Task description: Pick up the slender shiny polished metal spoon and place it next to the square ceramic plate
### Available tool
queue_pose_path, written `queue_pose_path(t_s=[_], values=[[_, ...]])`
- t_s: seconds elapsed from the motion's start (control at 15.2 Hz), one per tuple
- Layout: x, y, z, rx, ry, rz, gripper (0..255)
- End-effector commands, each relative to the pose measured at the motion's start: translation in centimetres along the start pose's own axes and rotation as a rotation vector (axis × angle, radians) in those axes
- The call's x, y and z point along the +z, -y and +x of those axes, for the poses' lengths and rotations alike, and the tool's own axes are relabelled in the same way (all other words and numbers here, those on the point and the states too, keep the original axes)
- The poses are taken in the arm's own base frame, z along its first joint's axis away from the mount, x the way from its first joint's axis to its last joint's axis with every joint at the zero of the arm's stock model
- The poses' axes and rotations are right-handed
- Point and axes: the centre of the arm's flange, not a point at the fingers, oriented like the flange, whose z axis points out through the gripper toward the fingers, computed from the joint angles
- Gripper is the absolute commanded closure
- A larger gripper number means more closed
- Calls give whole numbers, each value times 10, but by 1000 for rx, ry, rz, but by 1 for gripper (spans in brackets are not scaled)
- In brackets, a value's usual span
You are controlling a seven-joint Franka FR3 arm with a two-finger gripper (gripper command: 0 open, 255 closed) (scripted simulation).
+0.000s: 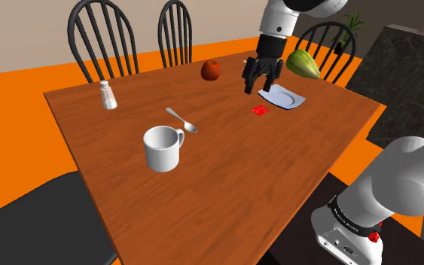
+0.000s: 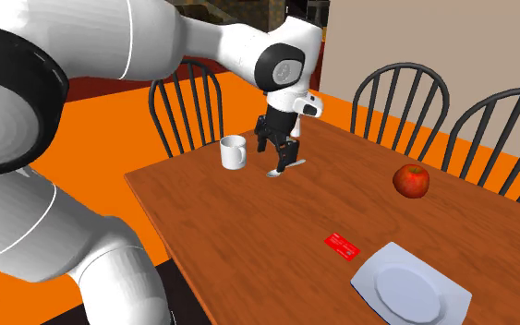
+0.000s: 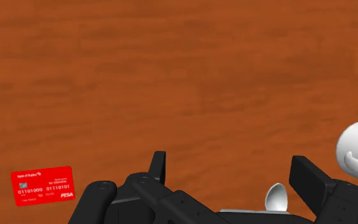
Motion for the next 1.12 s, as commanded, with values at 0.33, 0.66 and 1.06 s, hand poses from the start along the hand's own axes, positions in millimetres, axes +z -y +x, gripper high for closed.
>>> queue_pose_path(t_s=[0.33, 0.66, 1.06], values=[[41, 39, 76, -32, 11, -2, 0], [71, 69, 129, -55, 19, -3, 0], [106, 106, 191, -82, 30, -5, 0]])
